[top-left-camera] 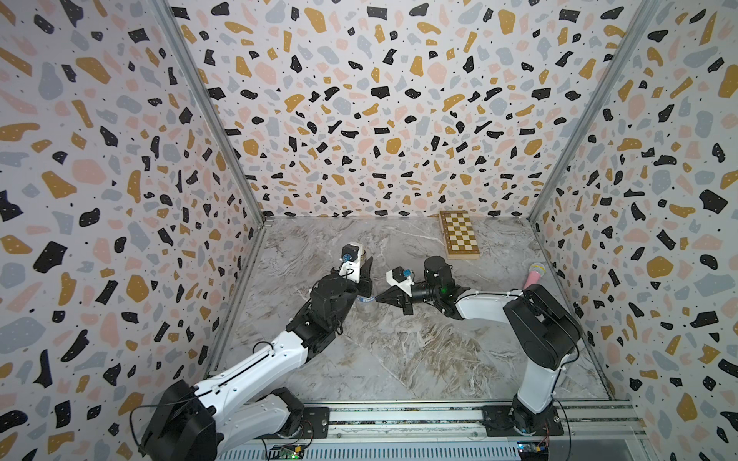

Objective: Remove the label from the bottle
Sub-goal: Tear open the label from the bottle.

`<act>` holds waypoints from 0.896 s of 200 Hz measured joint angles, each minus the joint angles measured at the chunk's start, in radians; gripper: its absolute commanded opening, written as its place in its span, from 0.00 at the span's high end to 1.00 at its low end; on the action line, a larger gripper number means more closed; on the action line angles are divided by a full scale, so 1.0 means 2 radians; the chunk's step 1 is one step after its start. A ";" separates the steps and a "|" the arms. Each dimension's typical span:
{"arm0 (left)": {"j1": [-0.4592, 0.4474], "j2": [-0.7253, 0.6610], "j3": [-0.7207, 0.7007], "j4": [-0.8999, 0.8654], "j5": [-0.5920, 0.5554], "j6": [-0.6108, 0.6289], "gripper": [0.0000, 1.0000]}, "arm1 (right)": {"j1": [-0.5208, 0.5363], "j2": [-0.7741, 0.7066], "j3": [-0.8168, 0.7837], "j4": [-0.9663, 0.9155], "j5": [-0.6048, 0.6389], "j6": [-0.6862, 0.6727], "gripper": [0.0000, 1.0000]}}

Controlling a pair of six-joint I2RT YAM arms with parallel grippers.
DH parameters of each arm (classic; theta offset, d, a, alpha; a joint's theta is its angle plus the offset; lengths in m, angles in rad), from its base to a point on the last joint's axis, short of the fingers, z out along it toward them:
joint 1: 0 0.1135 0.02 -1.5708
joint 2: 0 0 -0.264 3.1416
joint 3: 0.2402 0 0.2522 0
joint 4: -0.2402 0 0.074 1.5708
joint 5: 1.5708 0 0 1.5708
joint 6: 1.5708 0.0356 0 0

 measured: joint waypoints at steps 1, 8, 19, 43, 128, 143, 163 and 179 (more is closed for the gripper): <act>0.000 0.000 0.000 0.000 0.000 0.000 1.00 | 0.000 0.000 0.000 -0.001 0.000 0.000 0.99; 0.000 0.000 0.000 0.000 0.000 0.000 1.00 | 0.000 -0.002 0.000 -0.002 0.000 0.000 1.00; 0.000 0.000 0.000 0.001 0.000 0.000 1.00 | 0.000 -0.004 0.000 -0.005 0.000 -0.001 0.99; 0.000 0.003 0.000 0.005 0.000 0.002 1.00 | 0.000 -0.006 0.000 -0.008 0.000 -0.002 0.99; -0.002 0.005 0.000 0.007 0.000 0.006 1.00 | 0.002 -0.014 0.000 -0.025 0.000 -0.010 1.00; -0.002 0.005 0.000 0.007 0.000 0.006 1.00 | 0.003 -0.015 0.000 -0.028 0.000 -0.011 1.00; -0.002 0.005 0.000 0.007 0.000 0.007 1.00 | 0.004 -0.016 0.000 -0.033 0.000 -0.013 1.00; -0.002 0.005 0.000 0.007 0.000 0.007 1.00 | 0.005 -0.017 0.000 -0.035 0.000 -0.015 1.00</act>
